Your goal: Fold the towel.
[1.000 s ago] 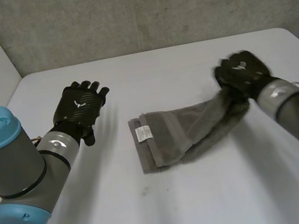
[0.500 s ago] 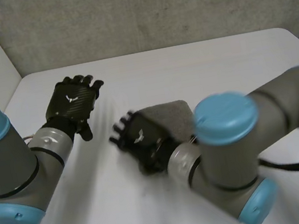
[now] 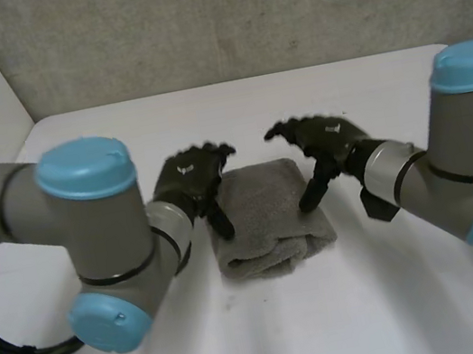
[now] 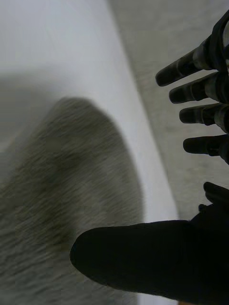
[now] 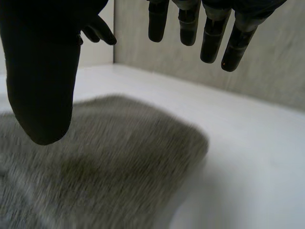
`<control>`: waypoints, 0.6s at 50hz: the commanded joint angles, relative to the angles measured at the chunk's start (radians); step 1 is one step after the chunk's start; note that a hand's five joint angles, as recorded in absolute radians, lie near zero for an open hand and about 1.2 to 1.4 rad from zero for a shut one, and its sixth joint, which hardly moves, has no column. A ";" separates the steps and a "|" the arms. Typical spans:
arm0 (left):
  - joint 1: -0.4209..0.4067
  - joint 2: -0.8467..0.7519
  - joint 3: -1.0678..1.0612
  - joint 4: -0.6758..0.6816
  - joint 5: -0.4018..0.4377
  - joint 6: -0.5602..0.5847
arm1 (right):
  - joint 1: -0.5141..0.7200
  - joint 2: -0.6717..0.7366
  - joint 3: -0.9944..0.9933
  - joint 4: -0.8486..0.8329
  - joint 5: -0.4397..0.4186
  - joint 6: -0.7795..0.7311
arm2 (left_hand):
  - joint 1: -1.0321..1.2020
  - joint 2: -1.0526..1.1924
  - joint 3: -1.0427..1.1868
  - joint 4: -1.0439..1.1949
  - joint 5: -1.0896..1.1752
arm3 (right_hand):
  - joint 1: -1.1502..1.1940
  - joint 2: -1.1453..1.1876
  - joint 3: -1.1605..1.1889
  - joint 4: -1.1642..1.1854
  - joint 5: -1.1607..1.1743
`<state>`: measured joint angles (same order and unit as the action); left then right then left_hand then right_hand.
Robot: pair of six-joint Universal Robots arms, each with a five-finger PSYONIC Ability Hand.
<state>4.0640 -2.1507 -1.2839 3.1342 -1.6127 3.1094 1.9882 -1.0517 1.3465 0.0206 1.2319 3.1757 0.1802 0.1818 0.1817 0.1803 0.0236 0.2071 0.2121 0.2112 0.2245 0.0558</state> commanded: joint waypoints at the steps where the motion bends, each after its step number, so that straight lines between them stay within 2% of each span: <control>1: -0.004 -0.083 0.003 -0.034 -0.058 -0.018 | 0.008 0.165 -0.090 0.087 -0.003 -0.011 | 0.013 0.011 0.011 0.013 -0.005 | -0.033 -0.038 -0.037 -0.050 -0.056; 6: -0.004 -0.118 0.003 -0.033 -0.055 -0.018 | 0.018 0.216 -0.110 0.085 0.015 -0.078 | 0.010 0.008 0.008 0.010 -0.008 | -0.033 -0.038 -0.037 -0.050 -0.056; 12: -0.005 -0.089 0.003 -0.034 -0.053 -0.018 | 0.021 0.194 -0.115 0.088 0.043 -0.137 | 0.004 0.002 0.002 0.004 -0.014 | -0.033 -0.038 -0.037 -0.050 -0.056; 17: -0.005 0.024 0.000 -0.036 -0.055 -0.015 | 0.021 0.056 -0.101 0.082 0.054 -0.137 | -0.002 -0.004 -0.003 -0.002 -0.020 | -0.033 -0.038 -0.037 -0.050 -0.056; 19: 0.000 0.072 0.000 -0.036 -0.055 -0.015 | 0.014 -0.051 -0.095 0.065 0.092 -0.137 | -0.002 -0.004 -0.003 -0.002 -0.020 | -0.033 -0.038 -0.037 -0.050 -0.056; 20: 0.007 0.119 0.000 -0.036 -0.055 -0.014 | 0.014 -0.051 -0.095 0.065 0.092 -0.137 | -0.002 -0.004 -0.003 -0.002 -0.020 | -0.033 -0.038 -0.037 -0.050 -0.056; 22: 0.013 0.173 0.003 -0.037 -0.055 -0.015 | 0.008 -0.147 -0.089 0.047 0.162 -0.137 | -0.002 -0.004 -0.003 -0.002 -0.020 | -0.033 -0.038 -0.037 -0.050 -0.056; 23: 0.027 0.231 0.000 -0.037 -0.059 -0.014 | 0.008 -0.148 -0.089 0.047 0.163 -0.137 | -0.002 -0.004 -0.003 -0.002 -0.020 | -0.033 -0.038 -0.037 -0.050 -0.056; 24: 0.027 0.232 0.000 -0.037 -0.059 -0.014 | 0.004 -0.192 -0.081 0.039 0.197 -0.140 | -0.002 -0.004 -0.003 -0.002 -0.020 | -0.033 -0.038 -0.037 -0.050 -0.056; 26: 0.093 0.335 -0.003 -0.039 -0.058 -0.011 | 0.000 -0.234 -0.076 0.033 0.225 -0.143 | -0.002 -0.004 -0.003 -0.002 -0.020 | -0.033 -0.038 -0.037 -0.050 -0.056; 27: 0.093 0.336 -0.003 -0.039 -0.058 -0.011 | -0.009 -0.270 -0.069 0.030 0.251 -0.144 | -0.002 -0.004 -0.003 -0.002 -0.020 | -0.033 -0.038 -0.037 -0.050 -0.056; 30: 0.163 0.414 -0.005 -0.051 -0.050 -0.009 | -0.037 -0.326 -0.058 0.030 0.284 -0.146 | -0.002 -0.004 -0.003 -0.002 -0.020 | -0.033 -0.038 -0.037 -0.050 -0.056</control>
<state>4.1273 -1.8735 -1.2855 3.0955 -1.6698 3.0974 1.9887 -1.2584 1.2682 0.0603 1.4336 3.0335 0.1670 0.1671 0.1682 0.1683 0.0236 0.2022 0.2122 0.2026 0.2245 0.0521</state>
